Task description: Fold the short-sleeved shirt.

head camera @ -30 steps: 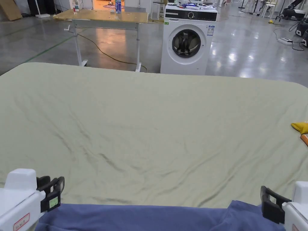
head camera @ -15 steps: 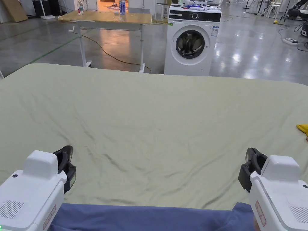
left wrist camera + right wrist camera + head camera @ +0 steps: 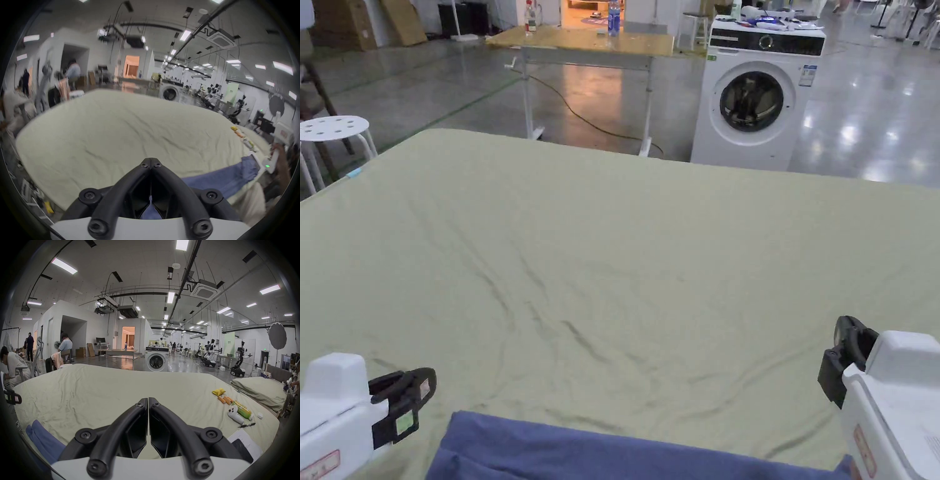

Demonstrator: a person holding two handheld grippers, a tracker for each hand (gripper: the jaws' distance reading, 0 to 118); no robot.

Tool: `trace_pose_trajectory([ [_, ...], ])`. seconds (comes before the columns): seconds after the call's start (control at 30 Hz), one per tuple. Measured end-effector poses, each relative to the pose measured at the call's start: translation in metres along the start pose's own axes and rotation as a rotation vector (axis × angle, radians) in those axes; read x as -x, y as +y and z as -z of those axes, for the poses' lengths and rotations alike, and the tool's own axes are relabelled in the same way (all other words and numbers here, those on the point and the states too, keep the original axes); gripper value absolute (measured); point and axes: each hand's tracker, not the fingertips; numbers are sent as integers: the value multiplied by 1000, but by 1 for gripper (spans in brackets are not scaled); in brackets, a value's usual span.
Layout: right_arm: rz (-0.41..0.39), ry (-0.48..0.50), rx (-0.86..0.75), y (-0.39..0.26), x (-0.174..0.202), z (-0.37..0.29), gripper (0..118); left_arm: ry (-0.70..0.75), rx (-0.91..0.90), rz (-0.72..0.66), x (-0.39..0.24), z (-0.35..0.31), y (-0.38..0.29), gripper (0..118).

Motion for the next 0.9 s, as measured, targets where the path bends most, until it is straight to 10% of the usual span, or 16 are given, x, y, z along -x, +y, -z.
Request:
trace_pose_trajectory([
  [0.33, -25, 25, 4, 3, 3, 4, 0, -267, 307, -286, 75, 49, -15, 6],
  [0.5, -34, 17, 14, 1, -1, 2, 0, -351, 423, -399, 115, 78, -19, 87],
  [0.9, -28, -9, 30, -2, -11, -1, 0, -601, 540, -595, 83, 105, -44, 74],
])
